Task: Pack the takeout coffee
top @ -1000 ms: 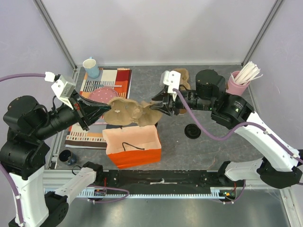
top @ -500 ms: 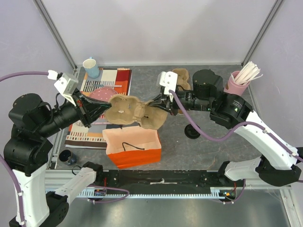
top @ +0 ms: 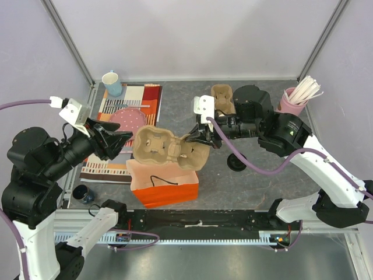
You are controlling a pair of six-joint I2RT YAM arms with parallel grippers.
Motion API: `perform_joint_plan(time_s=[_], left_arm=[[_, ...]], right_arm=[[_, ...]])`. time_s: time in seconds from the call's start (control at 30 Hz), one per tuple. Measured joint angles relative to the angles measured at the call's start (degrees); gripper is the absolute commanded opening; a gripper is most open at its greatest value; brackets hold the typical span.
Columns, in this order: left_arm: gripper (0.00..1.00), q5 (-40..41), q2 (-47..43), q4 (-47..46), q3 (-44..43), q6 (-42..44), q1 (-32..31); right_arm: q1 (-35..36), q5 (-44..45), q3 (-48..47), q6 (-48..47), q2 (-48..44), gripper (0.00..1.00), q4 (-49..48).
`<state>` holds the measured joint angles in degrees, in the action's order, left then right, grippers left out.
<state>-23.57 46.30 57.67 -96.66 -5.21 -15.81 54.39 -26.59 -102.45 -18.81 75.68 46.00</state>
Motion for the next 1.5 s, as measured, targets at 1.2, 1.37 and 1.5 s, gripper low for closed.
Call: perform_joint_plan(time_s=[1.2, 1.37, 1.5], left_arm=[[0.61, -5.29, 0.83, 8.07, 24.33, 29.14, 0.11], [0.54, -5.6, 2.34, 8.28, 25.97, 32.52, 0.11], [0.31, -7.41, 3.23, 9.29, 27.45, 34.84, 0.11]], right_arm=[[2.78, -6.01, 0.85, 1.11, 6.54, 0.0, -0.63], [2.89, -5.95, 0.85, 1.05, 6.49, 0.0, -1.03], [2.89, -5.31, 1.05, 0.79, 6.21, 0.0, -1.05]])
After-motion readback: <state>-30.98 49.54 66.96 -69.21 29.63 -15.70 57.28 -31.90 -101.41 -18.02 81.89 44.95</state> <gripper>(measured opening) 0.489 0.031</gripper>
